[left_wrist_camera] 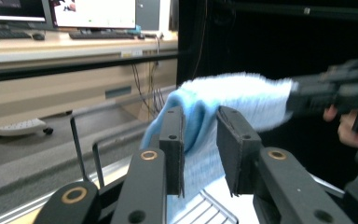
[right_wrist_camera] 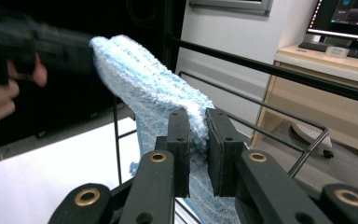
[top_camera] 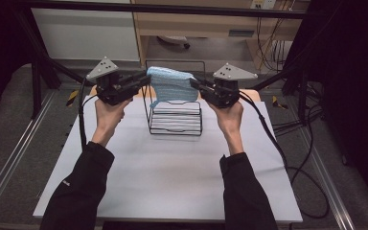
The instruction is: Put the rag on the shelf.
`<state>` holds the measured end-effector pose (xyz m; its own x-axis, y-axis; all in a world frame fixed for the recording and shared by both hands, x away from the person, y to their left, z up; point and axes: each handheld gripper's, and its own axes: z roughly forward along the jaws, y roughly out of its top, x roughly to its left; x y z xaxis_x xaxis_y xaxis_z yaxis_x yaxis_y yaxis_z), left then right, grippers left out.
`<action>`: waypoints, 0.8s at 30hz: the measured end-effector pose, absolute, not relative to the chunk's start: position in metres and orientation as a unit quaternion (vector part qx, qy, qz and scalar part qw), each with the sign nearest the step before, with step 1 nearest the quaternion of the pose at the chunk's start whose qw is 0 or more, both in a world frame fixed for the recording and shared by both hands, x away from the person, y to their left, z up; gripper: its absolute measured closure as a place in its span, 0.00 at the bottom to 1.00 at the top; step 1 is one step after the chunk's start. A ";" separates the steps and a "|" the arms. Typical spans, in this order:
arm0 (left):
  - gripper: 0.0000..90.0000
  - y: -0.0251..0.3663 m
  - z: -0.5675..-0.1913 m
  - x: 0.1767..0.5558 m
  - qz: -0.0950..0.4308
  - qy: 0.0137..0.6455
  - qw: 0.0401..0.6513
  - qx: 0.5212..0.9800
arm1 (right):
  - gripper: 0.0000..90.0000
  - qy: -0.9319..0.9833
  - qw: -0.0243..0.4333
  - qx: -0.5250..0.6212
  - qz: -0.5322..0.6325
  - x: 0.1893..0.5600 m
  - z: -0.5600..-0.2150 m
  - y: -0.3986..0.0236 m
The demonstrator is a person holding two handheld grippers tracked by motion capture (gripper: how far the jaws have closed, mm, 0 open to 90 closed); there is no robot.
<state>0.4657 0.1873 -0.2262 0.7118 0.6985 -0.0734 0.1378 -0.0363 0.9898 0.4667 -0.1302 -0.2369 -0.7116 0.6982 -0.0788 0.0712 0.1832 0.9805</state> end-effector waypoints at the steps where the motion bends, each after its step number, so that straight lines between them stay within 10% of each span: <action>1: 0.79 0.188 -0.222 0.465 0.225 0.308 0.628 0.678 | 0.90 0.722 0.270 0.265 0.579 0.466 -0.238 -0.130; 24: 0.93 0.169 -0.220 0.471 0.181 0.335 0.574 0.725 | 0.78 0.724 0.263 0.254 0.584 0.458 -0.246 -0.134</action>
